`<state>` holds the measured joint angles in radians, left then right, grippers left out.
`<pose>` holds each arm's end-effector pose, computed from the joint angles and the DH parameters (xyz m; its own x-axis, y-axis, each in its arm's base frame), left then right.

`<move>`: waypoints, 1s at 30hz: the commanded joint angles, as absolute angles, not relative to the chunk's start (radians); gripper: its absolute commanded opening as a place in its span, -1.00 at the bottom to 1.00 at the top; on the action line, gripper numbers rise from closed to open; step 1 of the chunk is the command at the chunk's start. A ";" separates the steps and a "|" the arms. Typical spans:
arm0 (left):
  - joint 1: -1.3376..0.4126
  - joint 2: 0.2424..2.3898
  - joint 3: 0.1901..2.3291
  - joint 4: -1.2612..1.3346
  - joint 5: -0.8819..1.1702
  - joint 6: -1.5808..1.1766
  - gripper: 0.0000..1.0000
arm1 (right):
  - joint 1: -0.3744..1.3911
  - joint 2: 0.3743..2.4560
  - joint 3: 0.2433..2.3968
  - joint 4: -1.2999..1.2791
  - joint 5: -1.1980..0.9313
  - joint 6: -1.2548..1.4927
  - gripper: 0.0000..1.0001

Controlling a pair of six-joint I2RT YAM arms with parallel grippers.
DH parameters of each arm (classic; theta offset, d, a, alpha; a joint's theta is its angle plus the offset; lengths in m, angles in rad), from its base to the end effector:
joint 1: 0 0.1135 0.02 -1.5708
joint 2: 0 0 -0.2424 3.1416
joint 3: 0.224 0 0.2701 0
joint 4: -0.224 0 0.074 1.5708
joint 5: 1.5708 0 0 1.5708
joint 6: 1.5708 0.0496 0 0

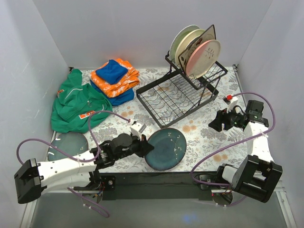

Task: Load the plates into the dish rack
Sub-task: Pass the plate from the right arm to the left, then insert the plate into the dish rack

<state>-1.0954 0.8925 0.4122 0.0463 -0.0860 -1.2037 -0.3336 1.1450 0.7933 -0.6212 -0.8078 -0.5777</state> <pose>0.1142 -0.2125 0.1819 -0.8626 -0.3561 -0.3594 0.1255 0.5375 -0.8339 0.2468 -0.0476 0.2104 -0.5679 -0.2026 -0.7978 -0.5589 0.8064 0.1930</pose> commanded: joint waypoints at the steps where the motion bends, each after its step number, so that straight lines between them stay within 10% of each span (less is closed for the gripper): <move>1: -1.094 0.828 0.526 0.149 -0.081 -1.193 -1.00 | -0.357 1.124 0.782 -0.588 -0.871 -0.581 0.40; 30: -1.094 0.913 0.790 0.058 -0.098 -1.083 -1.00 | -0.373 1.078 0.776 -0.580 -0.885 -0.581 0.41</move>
